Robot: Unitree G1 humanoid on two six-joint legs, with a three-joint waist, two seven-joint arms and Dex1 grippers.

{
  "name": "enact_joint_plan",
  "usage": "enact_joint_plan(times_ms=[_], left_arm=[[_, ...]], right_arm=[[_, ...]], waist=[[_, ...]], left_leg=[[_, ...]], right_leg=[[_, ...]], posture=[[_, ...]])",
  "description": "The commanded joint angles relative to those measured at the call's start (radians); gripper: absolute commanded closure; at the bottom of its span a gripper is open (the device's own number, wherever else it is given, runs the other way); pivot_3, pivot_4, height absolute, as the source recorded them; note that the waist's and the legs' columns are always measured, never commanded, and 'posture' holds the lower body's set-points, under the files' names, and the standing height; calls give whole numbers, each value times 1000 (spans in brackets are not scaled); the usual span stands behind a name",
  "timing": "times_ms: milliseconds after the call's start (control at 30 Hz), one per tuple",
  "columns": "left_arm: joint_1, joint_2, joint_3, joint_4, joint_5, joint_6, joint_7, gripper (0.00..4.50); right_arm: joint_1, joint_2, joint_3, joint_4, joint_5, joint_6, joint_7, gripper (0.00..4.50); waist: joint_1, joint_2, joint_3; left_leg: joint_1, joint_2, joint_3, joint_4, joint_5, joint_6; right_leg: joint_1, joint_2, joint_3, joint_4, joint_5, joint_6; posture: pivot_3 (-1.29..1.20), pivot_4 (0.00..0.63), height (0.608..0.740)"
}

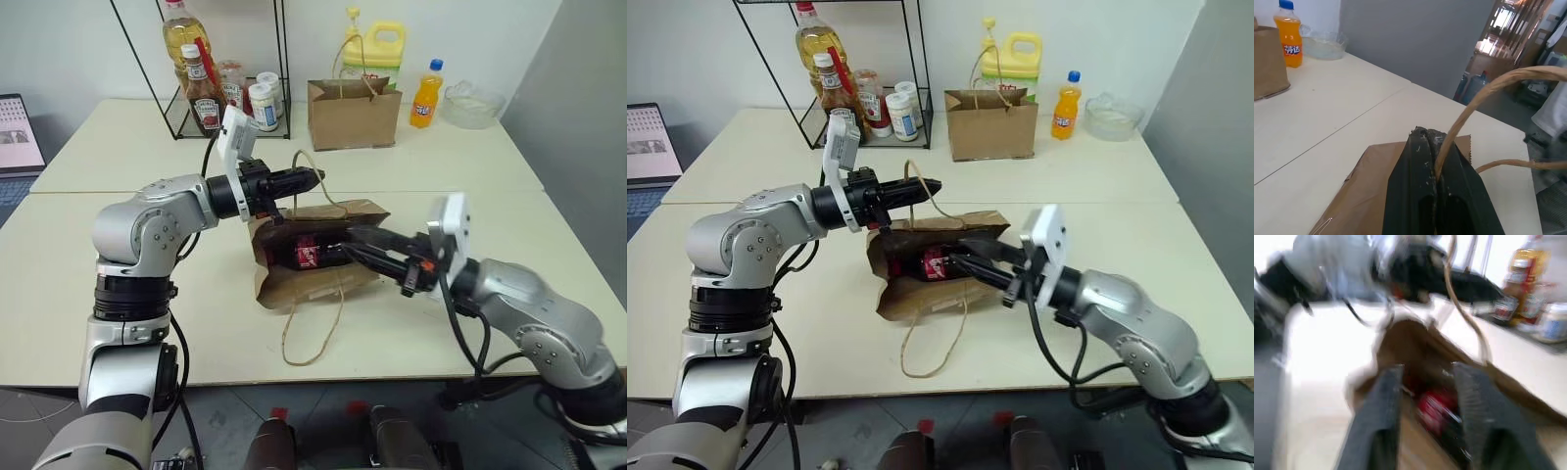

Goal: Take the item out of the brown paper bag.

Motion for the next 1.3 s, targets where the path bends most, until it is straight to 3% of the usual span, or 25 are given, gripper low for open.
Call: enact_joint_plan(times_ms=[33, 267, 367, 600, 833, 933, 1300], left_arm=[[-38, 7, 5, -8, 0, -22, -15, 4500], [-50, 6, 4, -9, 2, -20, -15, 4500], [-44, 10, 10, -25, -4, -13, -10, 4500], [-26, 11, 20, -46, -10, -11, 8, 4500], [-29, 5, 15, -38, -6, -19, 6, 4500], [-36, 0, 10, -27, -1, -26, 2, 4500], [-49, -4, 2, -7, 7, -45, -5, 4500]], right_arm=[[-46, 71, 34, 36, 14, 64, -4, 4485], [-135, 269, 128, 272, -192, -8, 109, 4485], [-151, 299, 135, 377, -306, -71, 147, 4485], [-129, 205, 158, 416, -630, -213, 144, 4485], [-115, 116, 247, 362, -907, -192, 105, 4485], [-125, 109, 270, 362, -972, -201, 121, 3915], [-243, 62, 383, 446, -1230, -264, 238, 148]], waist=[[2, 0, 0], [9, 1, 1], [11, 1, 1], [15, 2, 1], [12, 2, 1], [12, 2, 1], [12, 2, 1]], left_leg=[[-1, 0, 0, 0, 0, 0], [-16, 0, 0, 3, 0, 0], [-17, 1, 0, 3, 0, 0], [-18, 0, 0, 3, 0, 0], [-18, 0, 0, 3, 0, 0], [-18, 0, 0, 3, 0, 0], [-18, 0, 0, 3, 0, 0]], right_leg=[[-1, 0, 0, 0, 0, 0], [-19, 1, 0, 5, 0, 0], [-19, 2, 0, 5, 1, 0], [-19, 0, 0, 5, 1, 0], [-20, 1, 0, 5, 1, 0], [-19, 1, 0, 5, 1, 0], [-19, 1, 0, 5, 1, 0]], posture=[[0, 150, 740], [0, 150, 740], [0, 150, 740], [0, 150, 740], [0, 150, 740], [0, 150, 740], [0, 150, 740]])
